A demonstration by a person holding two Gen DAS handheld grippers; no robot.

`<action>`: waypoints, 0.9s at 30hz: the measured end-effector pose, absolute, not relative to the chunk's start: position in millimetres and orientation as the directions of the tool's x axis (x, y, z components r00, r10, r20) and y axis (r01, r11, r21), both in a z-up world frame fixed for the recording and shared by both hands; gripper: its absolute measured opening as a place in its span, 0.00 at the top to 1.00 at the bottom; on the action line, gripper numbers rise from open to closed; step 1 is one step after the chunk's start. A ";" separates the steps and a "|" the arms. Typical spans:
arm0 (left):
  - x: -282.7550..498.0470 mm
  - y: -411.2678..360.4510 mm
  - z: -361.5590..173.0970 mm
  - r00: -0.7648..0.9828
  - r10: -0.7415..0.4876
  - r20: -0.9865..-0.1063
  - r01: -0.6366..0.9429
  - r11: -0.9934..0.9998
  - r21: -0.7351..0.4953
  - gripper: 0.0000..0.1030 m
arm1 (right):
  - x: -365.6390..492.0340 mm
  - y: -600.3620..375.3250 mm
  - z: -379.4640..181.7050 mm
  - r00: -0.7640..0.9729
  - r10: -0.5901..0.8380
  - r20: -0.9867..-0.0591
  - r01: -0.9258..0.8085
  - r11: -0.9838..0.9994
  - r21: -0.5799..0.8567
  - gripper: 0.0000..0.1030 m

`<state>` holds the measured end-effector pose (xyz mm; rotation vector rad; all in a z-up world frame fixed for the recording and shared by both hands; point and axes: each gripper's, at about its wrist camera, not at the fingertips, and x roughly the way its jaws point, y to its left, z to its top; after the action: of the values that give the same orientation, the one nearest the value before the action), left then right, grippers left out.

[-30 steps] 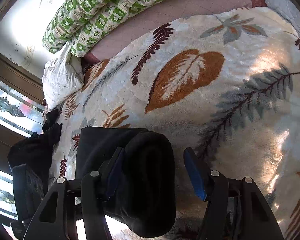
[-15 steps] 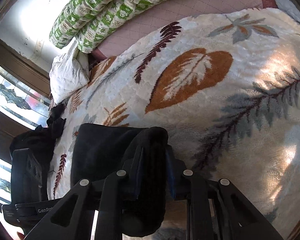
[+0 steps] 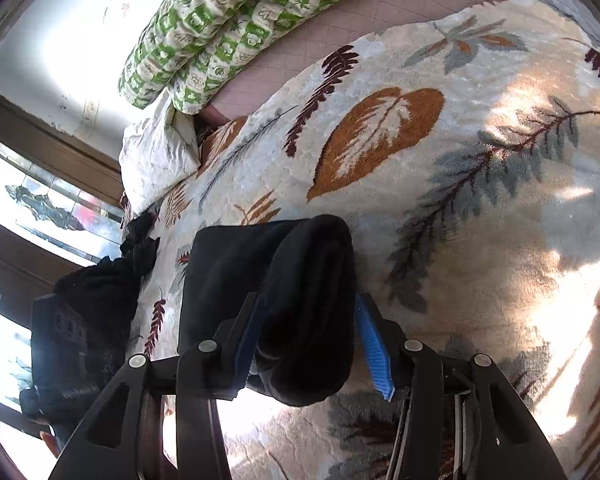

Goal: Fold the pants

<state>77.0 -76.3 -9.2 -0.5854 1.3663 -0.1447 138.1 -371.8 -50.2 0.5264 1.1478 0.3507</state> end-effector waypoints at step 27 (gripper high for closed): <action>128.9 -110.8 -47.5 0.192 -0.180 -0.965 0.055 0.983 -0.173 0.37 | 130.8 -381.3 -75.2 0.368 0.544 -0.754 0.056 0.797 0.602 0.46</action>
<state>128.9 -110.8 -47.5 -0.1077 1.3683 -0.1658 130.8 -381.3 -75.2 0.6004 1.1672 0.3388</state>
